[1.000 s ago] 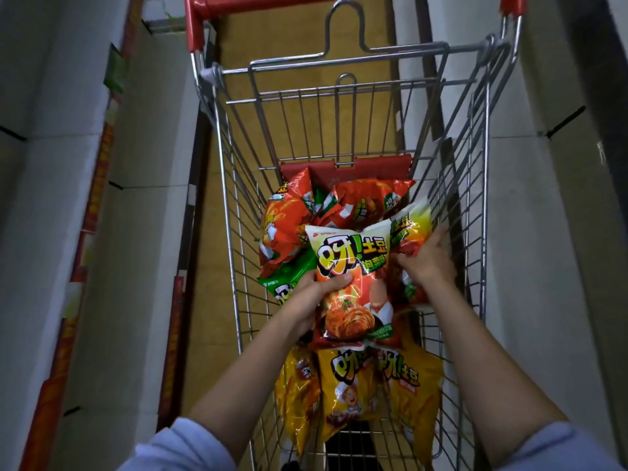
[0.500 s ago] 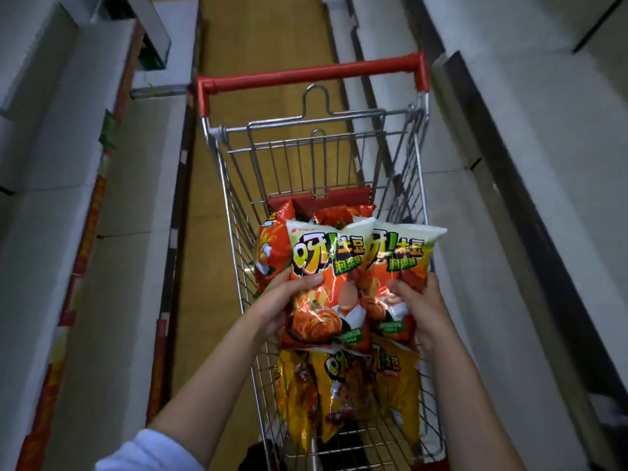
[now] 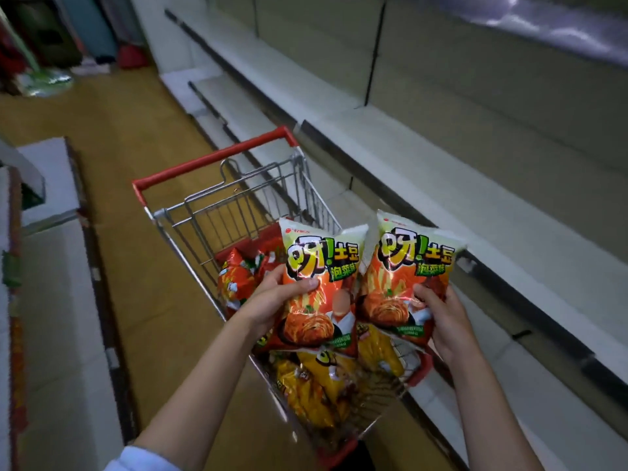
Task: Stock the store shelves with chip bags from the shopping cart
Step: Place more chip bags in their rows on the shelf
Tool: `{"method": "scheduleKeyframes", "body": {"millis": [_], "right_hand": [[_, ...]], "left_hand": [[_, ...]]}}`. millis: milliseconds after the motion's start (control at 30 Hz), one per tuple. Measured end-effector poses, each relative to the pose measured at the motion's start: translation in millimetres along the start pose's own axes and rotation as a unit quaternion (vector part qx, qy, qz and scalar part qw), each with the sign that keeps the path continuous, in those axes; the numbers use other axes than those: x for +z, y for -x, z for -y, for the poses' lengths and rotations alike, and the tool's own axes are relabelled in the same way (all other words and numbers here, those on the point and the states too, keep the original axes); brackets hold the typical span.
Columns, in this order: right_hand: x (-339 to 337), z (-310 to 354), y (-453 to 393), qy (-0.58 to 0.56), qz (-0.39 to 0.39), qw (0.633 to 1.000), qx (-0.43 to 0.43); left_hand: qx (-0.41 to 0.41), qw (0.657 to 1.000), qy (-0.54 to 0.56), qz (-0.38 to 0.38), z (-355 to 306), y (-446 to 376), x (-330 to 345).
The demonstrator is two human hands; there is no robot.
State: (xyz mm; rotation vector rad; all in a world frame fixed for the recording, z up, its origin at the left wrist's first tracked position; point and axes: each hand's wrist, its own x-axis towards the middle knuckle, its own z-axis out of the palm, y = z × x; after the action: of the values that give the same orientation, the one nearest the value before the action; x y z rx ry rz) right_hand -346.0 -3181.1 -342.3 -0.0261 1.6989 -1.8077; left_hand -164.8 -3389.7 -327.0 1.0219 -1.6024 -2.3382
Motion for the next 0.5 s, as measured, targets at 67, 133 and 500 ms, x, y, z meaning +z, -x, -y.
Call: {"method": "scheduleKeyframes", "body": {"millis": [67,133,500], "right_hand": [[-16.9,6.2,22.0,-0.013,-0.027,0.999,-0.020],[-35.4,11.9,43.7,-0.023,-0.059,0.997,-0.037],[-201.6,9.7,177.9,-0.101,-0.215,0.964,-0.123]], "left_hand": [[0.005,1.000,-0.016,0.023,-4.3,6.6,13.7],[0.013,0.998,-0.027,0.049,-8.8,11.1,34.5],[-0.009,0.963,-0.105,0.247,21.8,49.9,222.5]]}}
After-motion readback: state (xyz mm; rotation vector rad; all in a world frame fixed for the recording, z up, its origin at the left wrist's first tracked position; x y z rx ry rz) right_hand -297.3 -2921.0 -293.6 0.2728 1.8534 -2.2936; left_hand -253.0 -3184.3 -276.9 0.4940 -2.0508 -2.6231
